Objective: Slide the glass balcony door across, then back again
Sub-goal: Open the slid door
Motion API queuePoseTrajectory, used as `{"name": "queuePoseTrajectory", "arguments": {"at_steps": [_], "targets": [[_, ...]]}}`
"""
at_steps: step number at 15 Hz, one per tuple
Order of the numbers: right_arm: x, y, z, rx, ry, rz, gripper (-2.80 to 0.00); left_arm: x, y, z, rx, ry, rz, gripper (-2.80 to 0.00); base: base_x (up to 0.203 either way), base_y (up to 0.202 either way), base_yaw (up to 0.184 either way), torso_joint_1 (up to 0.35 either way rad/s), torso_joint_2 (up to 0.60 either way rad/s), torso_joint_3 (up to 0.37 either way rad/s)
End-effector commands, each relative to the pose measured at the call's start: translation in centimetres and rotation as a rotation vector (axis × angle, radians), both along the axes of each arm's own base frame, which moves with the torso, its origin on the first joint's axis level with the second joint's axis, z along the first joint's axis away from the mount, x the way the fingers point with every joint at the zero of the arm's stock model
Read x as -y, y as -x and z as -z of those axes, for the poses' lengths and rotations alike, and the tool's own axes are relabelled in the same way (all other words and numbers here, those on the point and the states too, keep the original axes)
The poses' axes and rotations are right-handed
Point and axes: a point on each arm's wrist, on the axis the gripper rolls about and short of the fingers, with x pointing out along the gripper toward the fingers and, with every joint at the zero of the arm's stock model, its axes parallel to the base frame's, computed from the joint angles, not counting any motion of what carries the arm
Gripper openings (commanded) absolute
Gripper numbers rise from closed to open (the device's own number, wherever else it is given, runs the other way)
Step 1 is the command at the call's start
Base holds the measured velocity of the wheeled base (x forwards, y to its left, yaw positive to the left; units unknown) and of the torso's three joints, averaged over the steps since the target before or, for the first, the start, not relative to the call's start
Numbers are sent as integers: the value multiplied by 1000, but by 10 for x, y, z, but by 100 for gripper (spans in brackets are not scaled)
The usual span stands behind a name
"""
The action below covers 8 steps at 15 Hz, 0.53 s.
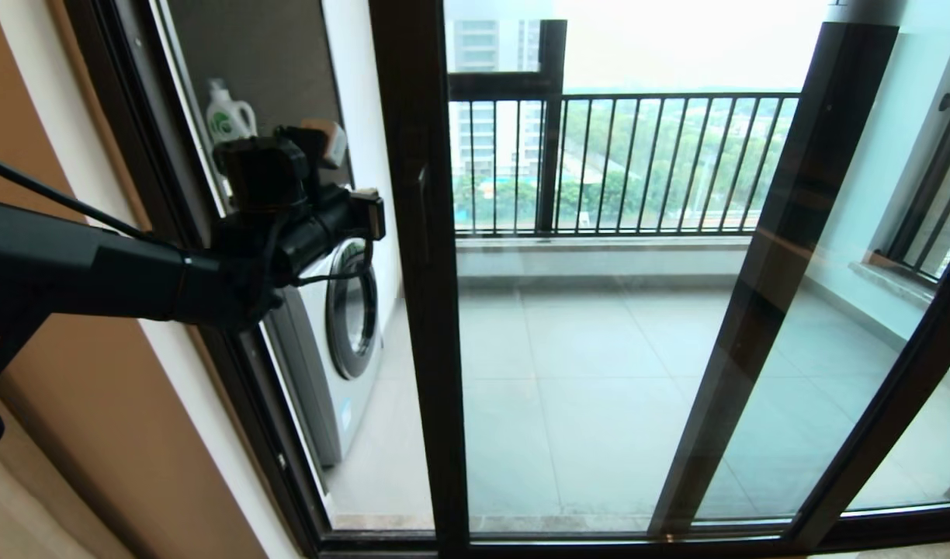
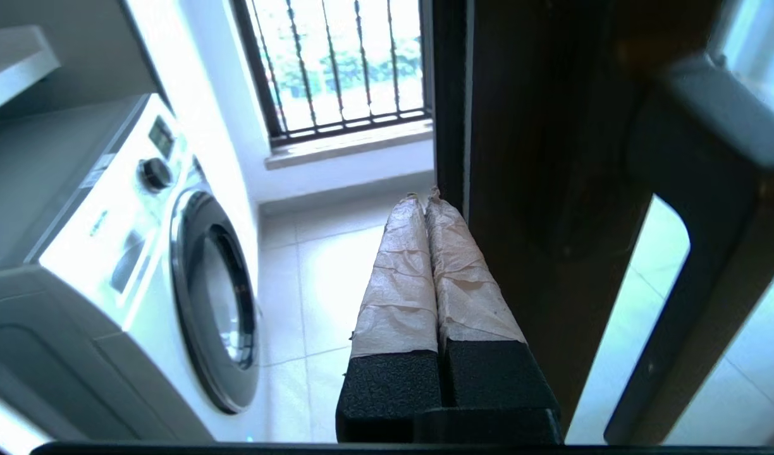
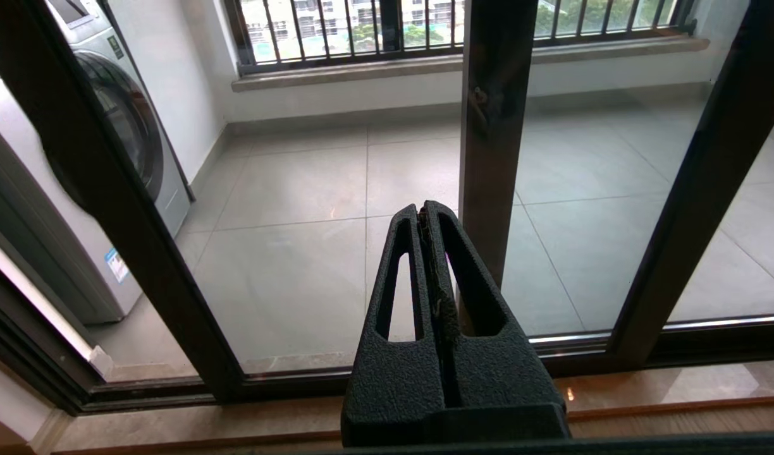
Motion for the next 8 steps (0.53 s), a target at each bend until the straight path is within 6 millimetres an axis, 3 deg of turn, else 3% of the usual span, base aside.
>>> {"name": "queuePoseTrajectory", "arguments": {"at_steps": [1, 4, 8], "targets": [[0, -1, 3, -12, -1, 0, -280, 26, 3, 11, -26, -25, 54, -280, 0, 0, 0, 0, 0, 0], [0, -1, 3, -11, -1, 0, -280, 53, 7, 18, -30, -51, 89, -280, 0, 0, 0, 0, 0, 0], [0, -1, 3, -12, -1, 0, -280, 73, 0, 16, -1, -38, 62, -280, 0, 0, 0, 0, 0, 0]]}}
